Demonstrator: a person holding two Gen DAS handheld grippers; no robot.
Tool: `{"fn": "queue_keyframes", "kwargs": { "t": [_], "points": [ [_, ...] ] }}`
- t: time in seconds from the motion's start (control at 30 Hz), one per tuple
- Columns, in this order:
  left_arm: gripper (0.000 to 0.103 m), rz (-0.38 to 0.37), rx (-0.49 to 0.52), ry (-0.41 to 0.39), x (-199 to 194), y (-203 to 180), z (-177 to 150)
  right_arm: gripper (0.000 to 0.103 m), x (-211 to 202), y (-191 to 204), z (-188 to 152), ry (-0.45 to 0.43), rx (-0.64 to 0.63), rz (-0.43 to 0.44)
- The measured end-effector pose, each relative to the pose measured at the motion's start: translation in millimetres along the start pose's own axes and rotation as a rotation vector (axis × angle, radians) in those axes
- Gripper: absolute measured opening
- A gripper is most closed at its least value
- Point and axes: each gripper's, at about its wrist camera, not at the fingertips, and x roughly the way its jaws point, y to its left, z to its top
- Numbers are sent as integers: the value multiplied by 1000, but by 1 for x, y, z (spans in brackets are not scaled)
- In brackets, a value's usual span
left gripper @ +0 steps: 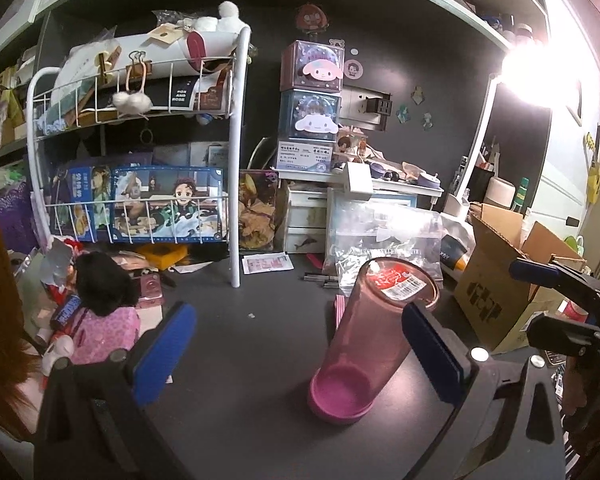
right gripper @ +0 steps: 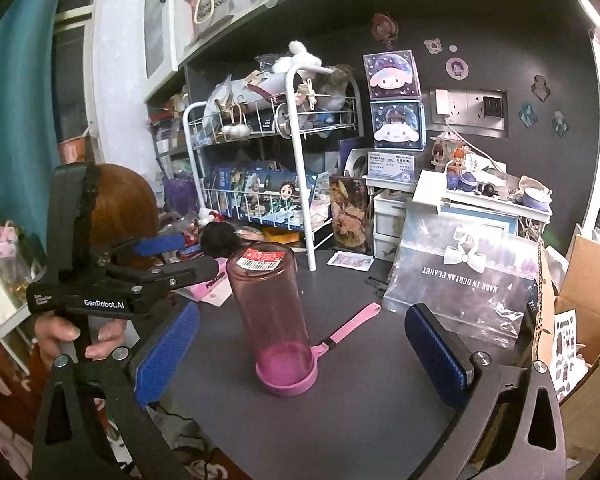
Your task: Flip cup upside down
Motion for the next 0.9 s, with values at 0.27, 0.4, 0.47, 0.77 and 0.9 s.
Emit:
{"fn": "queue_keyframes", "kwargs": {
  "t": [0.27,0.4,0.47,0.77,0.9],
  "points": [
    [102,3,4,-3,0,0,2,103,-1,-1,0,-3,9,4],
    [102,2,6,-3,0,0,3,103,0,-1,1,-2,10,9],
    [102,-1,5,-3,0,1,3,103,0,0,1,-2,10,8],
    [102,-5,7,-6,0,1,5,103,0,1,1,0,10,9],
    [102,2,7,-3,0,1,6,103,0,0,1,1,8,7]
  ]
}}
